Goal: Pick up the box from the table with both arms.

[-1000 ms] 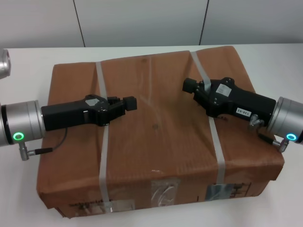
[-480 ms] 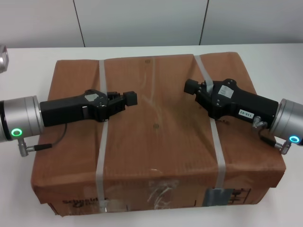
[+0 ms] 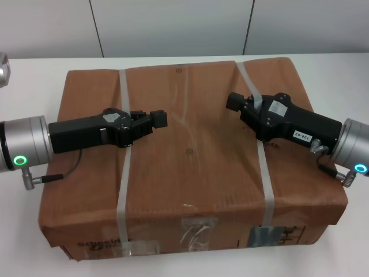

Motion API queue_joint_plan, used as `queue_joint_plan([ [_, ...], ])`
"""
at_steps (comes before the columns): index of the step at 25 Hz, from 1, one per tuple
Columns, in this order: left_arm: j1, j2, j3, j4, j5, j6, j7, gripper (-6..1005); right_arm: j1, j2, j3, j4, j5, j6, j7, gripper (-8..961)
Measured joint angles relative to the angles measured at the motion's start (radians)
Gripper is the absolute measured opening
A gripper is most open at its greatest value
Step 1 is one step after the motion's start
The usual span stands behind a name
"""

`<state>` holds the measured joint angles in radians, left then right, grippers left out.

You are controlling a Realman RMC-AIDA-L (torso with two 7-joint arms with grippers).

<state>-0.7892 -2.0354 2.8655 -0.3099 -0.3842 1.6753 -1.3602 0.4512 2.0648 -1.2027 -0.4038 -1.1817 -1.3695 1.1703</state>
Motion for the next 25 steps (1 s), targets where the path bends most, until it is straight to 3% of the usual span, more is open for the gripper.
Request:
queue_joint_plan([
  [25,-0.001,-0.003,0.000,-0.017,0.000,0.017,0.001,68,0.000,0.000,0.000,0.000,0.001,-0.002,0.000,6],
])
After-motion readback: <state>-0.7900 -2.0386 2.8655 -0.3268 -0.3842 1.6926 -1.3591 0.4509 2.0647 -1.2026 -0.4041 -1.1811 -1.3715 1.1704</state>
